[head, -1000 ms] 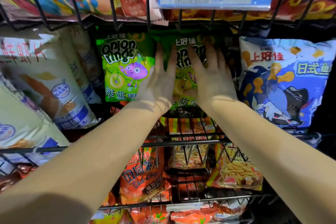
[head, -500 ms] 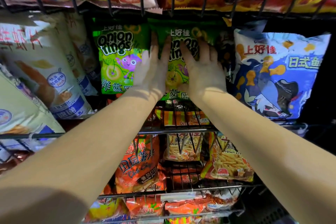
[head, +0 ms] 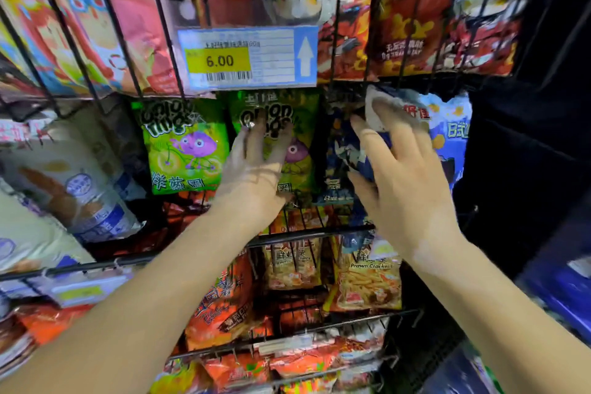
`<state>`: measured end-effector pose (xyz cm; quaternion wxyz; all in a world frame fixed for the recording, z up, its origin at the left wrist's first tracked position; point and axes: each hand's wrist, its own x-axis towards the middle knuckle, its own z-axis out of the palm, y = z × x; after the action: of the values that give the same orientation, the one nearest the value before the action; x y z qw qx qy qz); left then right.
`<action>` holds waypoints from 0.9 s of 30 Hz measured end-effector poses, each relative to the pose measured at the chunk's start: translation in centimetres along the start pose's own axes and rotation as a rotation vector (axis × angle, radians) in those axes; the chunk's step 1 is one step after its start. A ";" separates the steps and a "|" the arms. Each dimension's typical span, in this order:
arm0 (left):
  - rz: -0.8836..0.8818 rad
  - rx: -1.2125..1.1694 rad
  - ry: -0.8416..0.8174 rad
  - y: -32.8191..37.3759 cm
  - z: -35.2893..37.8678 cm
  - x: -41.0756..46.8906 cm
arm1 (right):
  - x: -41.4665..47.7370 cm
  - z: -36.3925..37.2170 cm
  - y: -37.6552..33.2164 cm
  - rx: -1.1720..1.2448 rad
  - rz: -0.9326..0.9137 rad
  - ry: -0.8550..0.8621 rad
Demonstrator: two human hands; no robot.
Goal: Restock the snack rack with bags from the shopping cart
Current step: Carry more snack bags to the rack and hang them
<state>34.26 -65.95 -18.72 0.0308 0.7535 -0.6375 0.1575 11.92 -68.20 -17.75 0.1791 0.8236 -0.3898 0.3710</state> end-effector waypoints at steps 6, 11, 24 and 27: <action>-0.033 -0.197 -0.046 2.8 -1.8 0.0 | -1.2 -0.6 2.8 0.035 -0.099 0.040; -0.047 -0.229 -0.057 4.0 -1.9 0.0 | -1.3 -0.8 5.1 0.109 0.284 -0.261; 0.071 -0.947 -0.034 8.7 0.3 1.4 | -0.9 2.4 5.8 0.287 0.524 -0.138; 0.085 -1.029 -0.025 9.3 0.4 2.1 | -1.5 2.2 6.0 0.281 0.485 -0.054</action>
<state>25.58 -69.75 -20.01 0.3836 0.6162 -0.6627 -0.1846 7.66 -72.57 -20.28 -0.0414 0.7326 -0.5248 0.4314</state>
